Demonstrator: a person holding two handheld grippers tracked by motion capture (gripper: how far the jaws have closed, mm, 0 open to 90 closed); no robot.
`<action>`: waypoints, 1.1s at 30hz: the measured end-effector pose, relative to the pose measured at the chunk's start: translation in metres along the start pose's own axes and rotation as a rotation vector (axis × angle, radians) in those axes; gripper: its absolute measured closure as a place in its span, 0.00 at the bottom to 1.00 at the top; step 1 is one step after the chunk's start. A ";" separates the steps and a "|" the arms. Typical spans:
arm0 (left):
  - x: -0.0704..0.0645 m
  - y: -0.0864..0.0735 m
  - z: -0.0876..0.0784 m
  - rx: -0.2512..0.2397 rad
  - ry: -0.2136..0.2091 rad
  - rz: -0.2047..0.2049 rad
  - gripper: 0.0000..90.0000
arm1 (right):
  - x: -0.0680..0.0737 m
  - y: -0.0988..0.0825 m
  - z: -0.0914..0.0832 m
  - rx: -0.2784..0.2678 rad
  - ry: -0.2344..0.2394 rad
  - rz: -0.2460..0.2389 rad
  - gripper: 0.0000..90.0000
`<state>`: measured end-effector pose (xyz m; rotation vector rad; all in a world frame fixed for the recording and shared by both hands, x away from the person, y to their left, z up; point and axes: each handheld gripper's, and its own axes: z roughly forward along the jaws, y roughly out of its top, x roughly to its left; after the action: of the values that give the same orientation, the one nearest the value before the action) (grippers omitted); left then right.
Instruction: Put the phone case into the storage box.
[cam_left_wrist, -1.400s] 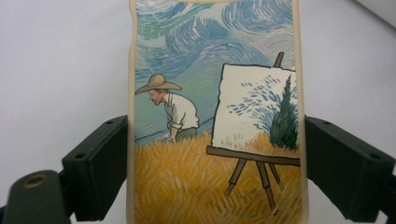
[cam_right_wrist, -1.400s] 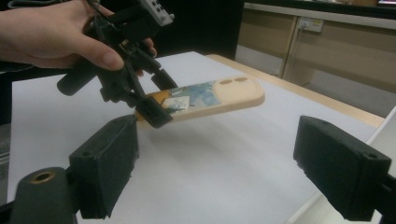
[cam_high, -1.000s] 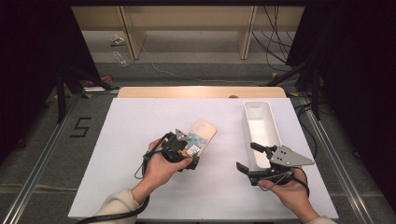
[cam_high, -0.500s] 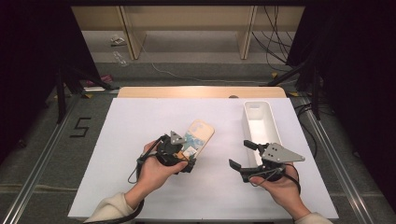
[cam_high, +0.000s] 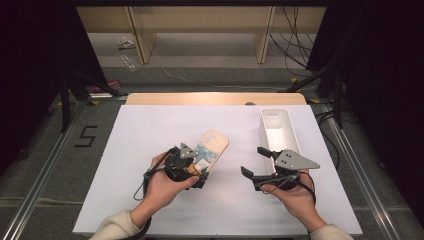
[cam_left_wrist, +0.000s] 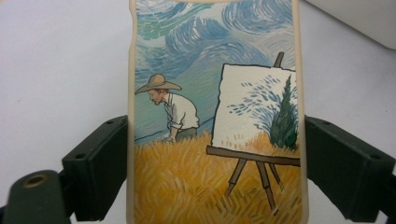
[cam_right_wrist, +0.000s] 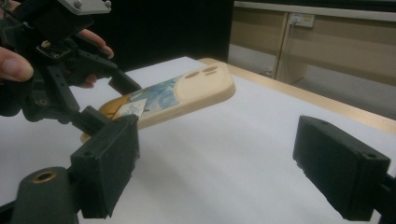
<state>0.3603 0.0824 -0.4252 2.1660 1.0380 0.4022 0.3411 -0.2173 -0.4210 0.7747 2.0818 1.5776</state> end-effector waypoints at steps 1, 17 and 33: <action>0.000 0.000 0.000 -0.001 0.001 0.002 0.13 | 0.000 0.000 0.001 0.001 0.000 0.003 0.17; -0.005 -0.003 -0.004 -0.007 -0.004 0.029 0.13 | 0.002 0.007 0.016 0.007 -0.004 0.005 0.17; -0.011 -0.009 -0.010 -0.018 -0.012 0.052 0.13 | 0.000 0.020 0.038 0.006 -0.005 0.016 0.17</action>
<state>0.3429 0.0823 -0.4237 2.1804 0.9698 0.4197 0.3682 -0.1852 -0.4124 0.7993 2.0821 1.5770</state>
